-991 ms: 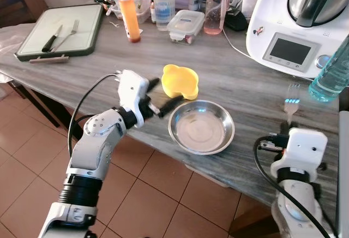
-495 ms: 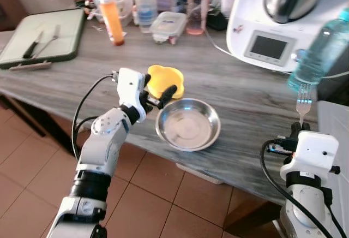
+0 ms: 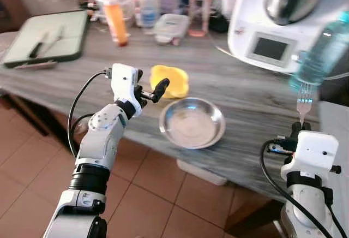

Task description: Setting the table

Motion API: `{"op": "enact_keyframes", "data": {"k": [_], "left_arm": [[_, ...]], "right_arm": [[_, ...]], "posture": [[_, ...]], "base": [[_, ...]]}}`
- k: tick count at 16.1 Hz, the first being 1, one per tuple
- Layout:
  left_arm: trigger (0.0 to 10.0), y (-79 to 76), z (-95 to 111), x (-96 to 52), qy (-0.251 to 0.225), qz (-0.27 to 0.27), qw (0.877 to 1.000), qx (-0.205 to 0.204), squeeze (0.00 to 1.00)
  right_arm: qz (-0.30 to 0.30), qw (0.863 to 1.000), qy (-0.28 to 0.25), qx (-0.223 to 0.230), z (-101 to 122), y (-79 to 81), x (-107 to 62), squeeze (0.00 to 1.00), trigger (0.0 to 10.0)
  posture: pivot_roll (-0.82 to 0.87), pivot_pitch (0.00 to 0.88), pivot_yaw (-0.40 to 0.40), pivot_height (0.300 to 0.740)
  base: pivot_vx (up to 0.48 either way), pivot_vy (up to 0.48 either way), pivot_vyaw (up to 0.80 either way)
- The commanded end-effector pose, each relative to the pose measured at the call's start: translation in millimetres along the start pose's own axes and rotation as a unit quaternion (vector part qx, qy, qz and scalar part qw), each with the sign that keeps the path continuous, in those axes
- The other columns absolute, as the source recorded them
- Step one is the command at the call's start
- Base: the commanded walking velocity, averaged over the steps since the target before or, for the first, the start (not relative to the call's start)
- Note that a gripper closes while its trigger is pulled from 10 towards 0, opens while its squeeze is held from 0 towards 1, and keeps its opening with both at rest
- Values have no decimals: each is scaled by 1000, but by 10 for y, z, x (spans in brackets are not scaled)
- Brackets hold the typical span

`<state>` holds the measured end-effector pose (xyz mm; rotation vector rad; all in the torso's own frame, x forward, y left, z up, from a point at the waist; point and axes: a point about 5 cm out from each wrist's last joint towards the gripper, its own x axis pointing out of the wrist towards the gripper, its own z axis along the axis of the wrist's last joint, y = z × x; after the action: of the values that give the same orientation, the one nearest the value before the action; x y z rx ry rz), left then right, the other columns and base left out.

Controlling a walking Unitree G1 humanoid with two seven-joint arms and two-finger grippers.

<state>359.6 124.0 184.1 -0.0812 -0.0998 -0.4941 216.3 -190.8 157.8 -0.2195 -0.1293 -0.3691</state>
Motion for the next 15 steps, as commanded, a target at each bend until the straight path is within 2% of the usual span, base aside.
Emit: {"op": "enact_keyframes", "data": {"k": [1,12,15], "left_arm": [[10000,54,34,-4,-4,9,1000,10,0],[10000,37,11,15,0,-1,1000,15,0],[10000,-15,12,28,-7,-15,1000,21,0]], "right_arm": [[2,1000,-14,1,55,2,-16,0,10000],[-9,1000,-11,-9,35,-36,-23,0,10000],[-15,1000,-11,-14,38,-51,-25,0,10000]], "posture": [[24,78,32,740],[22,90,31,740],[17,91,31,740]], "base": [[0,368,0],[0,375,0],[0,0,0]]}}
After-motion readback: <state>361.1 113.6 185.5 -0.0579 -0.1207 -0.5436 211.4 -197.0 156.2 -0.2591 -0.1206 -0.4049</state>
